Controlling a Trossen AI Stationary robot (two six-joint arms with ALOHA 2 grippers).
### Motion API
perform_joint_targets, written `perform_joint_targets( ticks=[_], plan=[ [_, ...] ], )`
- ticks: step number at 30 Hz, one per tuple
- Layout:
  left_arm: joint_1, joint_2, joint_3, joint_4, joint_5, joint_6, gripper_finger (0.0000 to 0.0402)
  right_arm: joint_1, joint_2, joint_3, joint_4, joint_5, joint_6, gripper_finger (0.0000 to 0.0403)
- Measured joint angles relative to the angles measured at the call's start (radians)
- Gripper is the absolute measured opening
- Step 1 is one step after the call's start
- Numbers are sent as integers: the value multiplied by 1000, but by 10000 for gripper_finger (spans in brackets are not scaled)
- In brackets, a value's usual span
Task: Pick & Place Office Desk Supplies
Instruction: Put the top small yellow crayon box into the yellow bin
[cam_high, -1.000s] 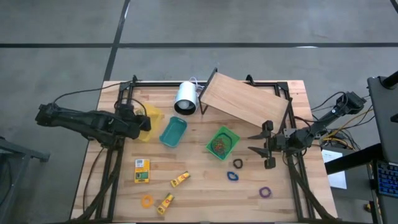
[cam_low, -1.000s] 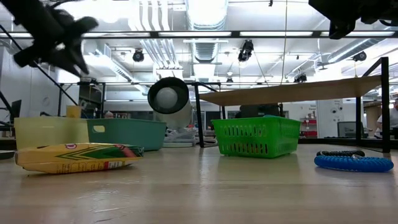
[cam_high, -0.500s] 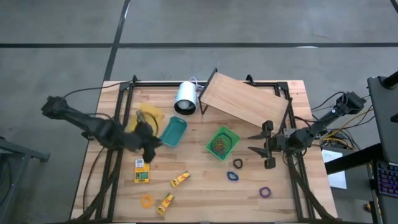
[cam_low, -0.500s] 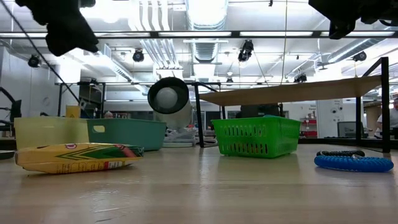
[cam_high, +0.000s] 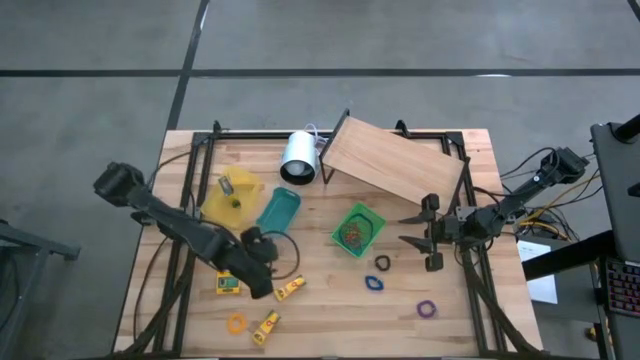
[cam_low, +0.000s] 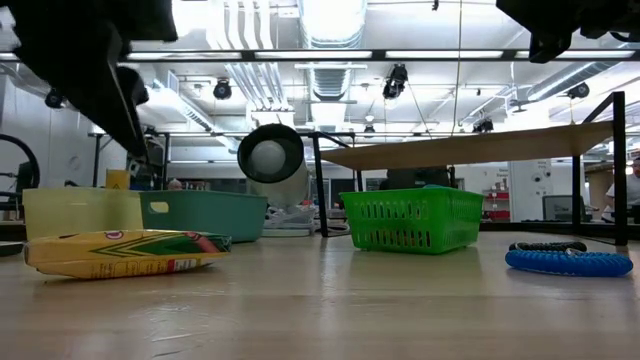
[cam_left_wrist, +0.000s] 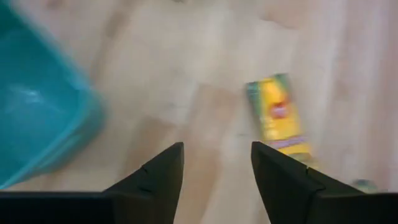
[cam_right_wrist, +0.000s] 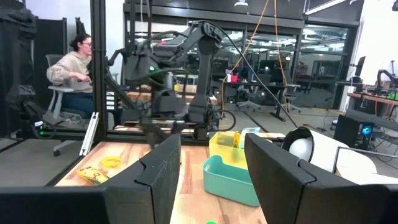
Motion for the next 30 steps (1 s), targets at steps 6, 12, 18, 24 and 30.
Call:
perform_joint_targets(
  ticks=[6,12,18,24,30],
  plan=[
    [-31,92,86,11,58,41,197,0,0,0,0,0,0,178],
    [-39,146,89,52,66,7,196,0,0,0,0,0,0,178],
    [-51,195,89,147,102,-8,196,0,0,0,0,0,0,178],
    [-59,226,89,178,109,-50,196,0,0,0,0,0,0,178],
    [-56,273,89,203,105,-75,196,0,0,0,0,0,0,178]
  ],
)
